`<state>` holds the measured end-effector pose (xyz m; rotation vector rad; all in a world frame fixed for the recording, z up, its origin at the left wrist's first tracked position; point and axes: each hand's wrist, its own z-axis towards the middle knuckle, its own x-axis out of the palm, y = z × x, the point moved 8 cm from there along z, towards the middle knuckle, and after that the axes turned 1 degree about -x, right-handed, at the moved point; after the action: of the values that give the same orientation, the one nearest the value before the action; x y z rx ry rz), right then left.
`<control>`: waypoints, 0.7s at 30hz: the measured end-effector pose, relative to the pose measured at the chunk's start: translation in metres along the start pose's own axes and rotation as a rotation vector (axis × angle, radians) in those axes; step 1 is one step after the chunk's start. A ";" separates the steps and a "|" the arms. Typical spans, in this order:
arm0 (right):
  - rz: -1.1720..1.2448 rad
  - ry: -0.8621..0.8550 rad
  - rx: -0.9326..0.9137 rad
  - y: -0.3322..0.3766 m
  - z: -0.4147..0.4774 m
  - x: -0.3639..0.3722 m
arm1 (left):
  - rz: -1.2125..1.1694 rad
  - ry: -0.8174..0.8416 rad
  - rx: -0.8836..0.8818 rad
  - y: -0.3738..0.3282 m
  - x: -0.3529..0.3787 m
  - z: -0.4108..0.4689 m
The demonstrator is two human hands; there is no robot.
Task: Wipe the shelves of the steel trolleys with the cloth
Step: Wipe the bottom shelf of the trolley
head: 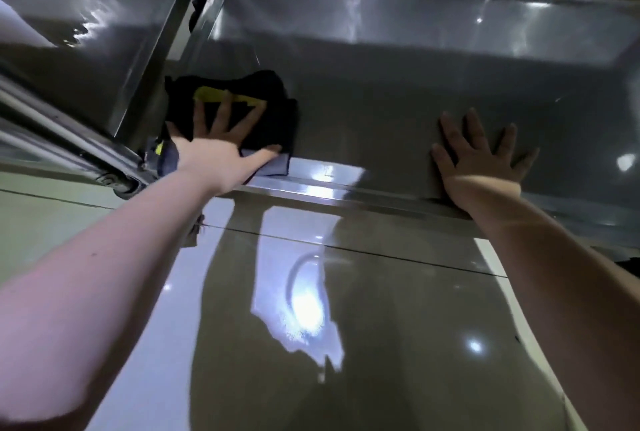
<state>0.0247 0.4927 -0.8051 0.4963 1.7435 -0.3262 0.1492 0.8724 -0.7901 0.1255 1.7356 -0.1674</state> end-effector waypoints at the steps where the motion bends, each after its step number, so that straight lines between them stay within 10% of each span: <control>1: -0.008 0.008 0.004 0.008 0.001 0.000 | 0.004 0.006 0.002 0.004 0.001 0.001; 6: 0.005 0.021 -0.252 0.098 0.001 0.001 | -0.024 0.020 0.010 -0.002 0.000 -0.001; 21: -0.047 -0.092 -0.232 0.100 0.001 0.005 | 0.013 -0.009 0.051 -0.025 -0.014 0.096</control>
<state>0.0737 0.5799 -0.8054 0.2687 1.6801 -0.1741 0.2404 0.8303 -0.7908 0.1729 1.7215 -0.2024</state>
